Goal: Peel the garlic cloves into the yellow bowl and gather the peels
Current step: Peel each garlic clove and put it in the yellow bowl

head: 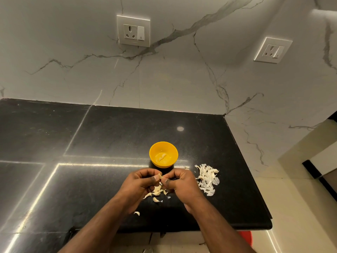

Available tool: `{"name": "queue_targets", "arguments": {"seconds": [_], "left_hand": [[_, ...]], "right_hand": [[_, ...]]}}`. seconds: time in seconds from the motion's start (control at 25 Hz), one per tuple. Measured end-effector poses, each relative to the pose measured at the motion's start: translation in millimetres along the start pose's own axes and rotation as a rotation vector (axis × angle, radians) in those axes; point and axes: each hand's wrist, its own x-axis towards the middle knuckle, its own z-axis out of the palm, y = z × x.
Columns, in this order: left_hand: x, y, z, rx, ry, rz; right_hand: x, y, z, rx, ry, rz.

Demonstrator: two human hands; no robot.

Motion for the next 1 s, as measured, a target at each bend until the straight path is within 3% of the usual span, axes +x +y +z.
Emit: {"name": "queue_targets", "arguments": {"seconds": [0.24, 0.52, 0.72, 1.0], "left_hand": [[0.0, 1.7, -0.5, 0.052, 0.002, 0.032], [4.6, -0.4, -1.8, 0.251, 0.044, 0.082], [6.1, 2.4, -0.8, 0.357, 0.042, 0.101], [3.3, 3.3, -1.3, 0.225, 0.04, 0.077]], "right_hand": [[0.2, -4.1, -0.1, 0.308, -0.073, 0.247], [4.9, -4.4, 0.8, 0.01, 0.078, -0.109], [6.9, -2.4, 2.1, 0.034, 0.049, -0.066], [7.7, -2.1, 3.5, 0.14, 0.043, -0.061]]}}
